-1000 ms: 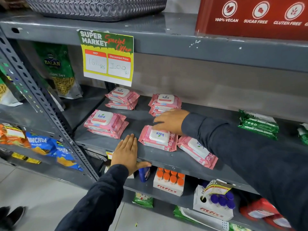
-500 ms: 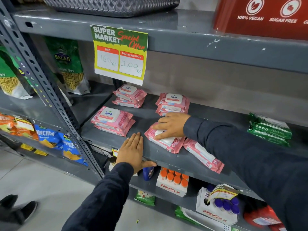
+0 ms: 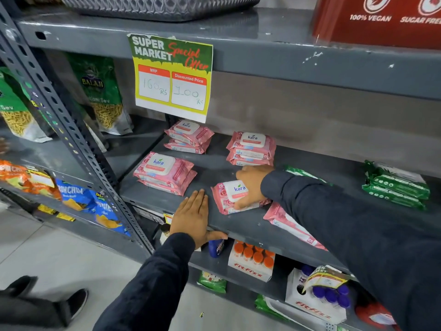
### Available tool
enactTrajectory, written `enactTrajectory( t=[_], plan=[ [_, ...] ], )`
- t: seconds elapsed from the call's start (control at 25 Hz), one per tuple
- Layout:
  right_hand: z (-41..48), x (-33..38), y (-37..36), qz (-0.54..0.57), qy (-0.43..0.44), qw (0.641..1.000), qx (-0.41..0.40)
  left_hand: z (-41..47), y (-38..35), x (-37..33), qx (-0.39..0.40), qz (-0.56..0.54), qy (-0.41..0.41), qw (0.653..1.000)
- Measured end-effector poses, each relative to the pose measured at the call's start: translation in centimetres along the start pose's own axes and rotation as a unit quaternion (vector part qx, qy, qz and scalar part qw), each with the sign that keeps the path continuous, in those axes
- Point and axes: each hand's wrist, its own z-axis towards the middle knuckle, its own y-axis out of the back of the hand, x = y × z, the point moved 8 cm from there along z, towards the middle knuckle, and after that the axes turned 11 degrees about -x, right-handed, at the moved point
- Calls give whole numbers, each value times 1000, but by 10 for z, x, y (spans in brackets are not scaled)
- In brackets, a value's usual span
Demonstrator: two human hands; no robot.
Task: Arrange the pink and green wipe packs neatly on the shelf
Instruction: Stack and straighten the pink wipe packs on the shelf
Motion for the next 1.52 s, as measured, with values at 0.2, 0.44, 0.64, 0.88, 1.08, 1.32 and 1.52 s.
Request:
enactTrajectory(
  t=[0.2, 0.44, 0.64, 0.88, 1.08, 1.32, 1.52],
  plan=[
    [-12, -3, -8, 8, -122, 992, -38, -1, 3, -1, -5, 2, -2, 1000],
    [-24, -1, -9, 8, -168, 984, -57, -2, 5, -3, -9, -12, -6, 1000],
    [-40, -27, 15, 97, -195, 974, -70, -2, 5, -2, -3, -7, -5, 1000],
    [-103, -83, 24, 166, -192, 967, 41, -2, 2, -1, -9, -9, -3, 1000],
    [-155, -74, -17, 110, -200, 967, 114, -2, 1, 0, -10, -3, 1, 1000],
    [-165, -69, -32, 125, -216, 967, 48, -2, 2, 1, -7, 7, 7, 1000],
    [-167, -88, -7, 155, -252, 955, -26, -2, 1, 0, -9, -9, 10, 1000]
  ],
)
